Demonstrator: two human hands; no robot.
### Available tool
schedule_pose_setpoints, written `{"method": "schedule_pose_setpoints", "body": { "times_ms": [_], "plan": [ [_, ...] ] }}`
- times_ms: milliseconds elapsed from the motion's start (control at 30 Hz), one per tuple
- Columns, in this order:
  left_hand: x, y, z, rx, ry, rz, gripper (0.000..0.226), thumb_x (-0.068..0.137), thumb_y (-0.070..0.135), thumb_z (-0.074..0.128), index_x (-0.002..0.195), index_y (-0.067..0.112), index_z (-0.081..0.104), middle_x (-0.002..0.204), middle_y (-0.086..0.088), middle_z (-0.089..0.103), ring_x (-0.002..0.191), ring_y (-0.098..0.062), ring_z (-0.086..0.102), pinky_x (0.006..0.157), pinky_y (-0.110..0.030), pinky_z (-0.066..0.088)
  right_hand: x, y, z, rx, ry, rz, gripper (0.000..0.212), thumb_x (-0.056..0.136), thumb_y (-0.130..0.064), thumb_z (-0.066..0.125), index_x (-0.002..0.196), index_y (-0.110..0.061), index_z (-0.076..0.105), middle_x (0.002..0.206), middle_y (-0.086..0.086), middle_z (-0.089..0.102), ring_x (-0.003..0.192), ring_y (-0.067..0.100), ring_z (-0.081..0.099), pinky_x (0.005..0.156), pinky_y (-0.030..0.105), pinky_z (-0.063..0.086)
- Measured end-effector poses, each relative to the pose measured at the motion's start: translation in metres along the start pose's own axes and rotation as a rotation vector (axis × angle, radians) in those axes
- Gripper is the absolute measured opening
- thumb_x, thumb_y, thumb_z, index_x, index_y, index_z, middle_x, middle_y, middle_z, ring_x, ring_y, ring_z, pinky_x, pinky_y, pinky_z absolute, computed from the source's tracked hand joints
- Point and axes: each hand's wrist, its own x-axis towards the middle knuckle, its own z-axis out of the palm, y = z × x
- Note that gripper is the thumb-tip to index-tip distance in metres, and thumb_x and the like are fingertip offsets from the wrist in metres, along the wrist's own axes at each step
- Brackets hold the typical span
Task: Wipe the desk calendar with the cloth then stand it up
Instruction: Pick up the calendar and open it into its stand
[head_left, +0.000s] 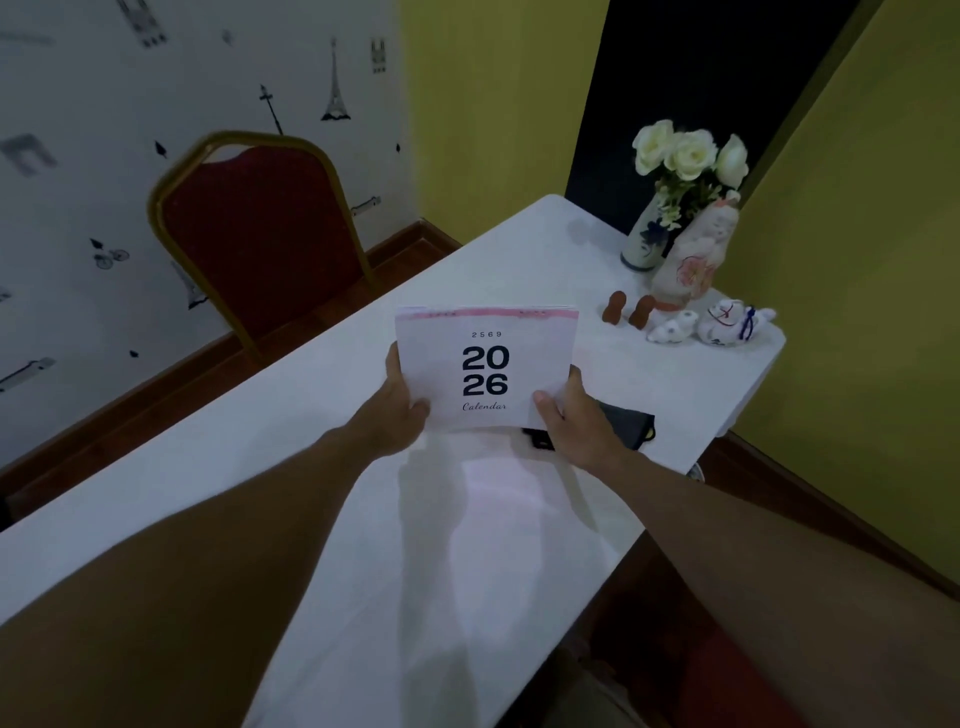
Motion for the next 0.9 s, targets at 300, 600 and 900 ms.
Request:
{"method": "schedule_pose_setpoints", "body": {
  "times_ms": [300, 600, 900],
  "plan": [
    [0.116, 0.045, 0.001, 0.026, 0.018, 0.023, 0.092, 0.088, -0.007, 0.050, 0.150, 0.028, -0.008, 0.131, 0.005, 0.038, 0.121, -0.013, 0.042, 0.102, -0.045, 0.043, 0.099, -0.002, -0.067, -0.022, 0.048, 0.030, 0.033, 0.103, -0.022, 0.047, 0.129, -0.007, 0.031, 0.114, -0.001, 0.055, 0.099, 0.018, 0.056, 0.084, 0.031, 0.042],
    [0.237, 0.063, 0.012, 0.056, 0.030, 0.098, 0.088, 0.087, -0.002, 0.047, 0.148, 0.018, -0.012, 0.126, 0.007, 0.038, 0.119, -0.001, 0.046, 0.090, -0.025, 0.050, 0.211, 0.029, -0.113, -0.231, 0.066, 0.132, 0.022, 0.100, -0.042, 0.038, 0.107, -0.031, 0.020, 0.098, -0.004, 0.058, 0.087, 0.018, 0.049, 0.064, 0.035, 0.018],
    [0.319, 0.063, 0.052, 0.005, 0.013, 0.112, 0.083, 0.088, -0.002, 0.047, 0.149, 0.015, -0.008, 0.139, -0.010, 0.040, 0.130, -0.025, 0.045, 0.099, -0.045, 0.052, 0.278, 0.060, -0.143, -0.052, 0.037, 0.195, 0.032, 0.103, -0.010, 0.038, 0.129, 0.002, 0.023, 0.110, 0.013, 0.052, 0.105, 0.031, 0.057, 0.078, 0.032, 0.041]
  ]
}}
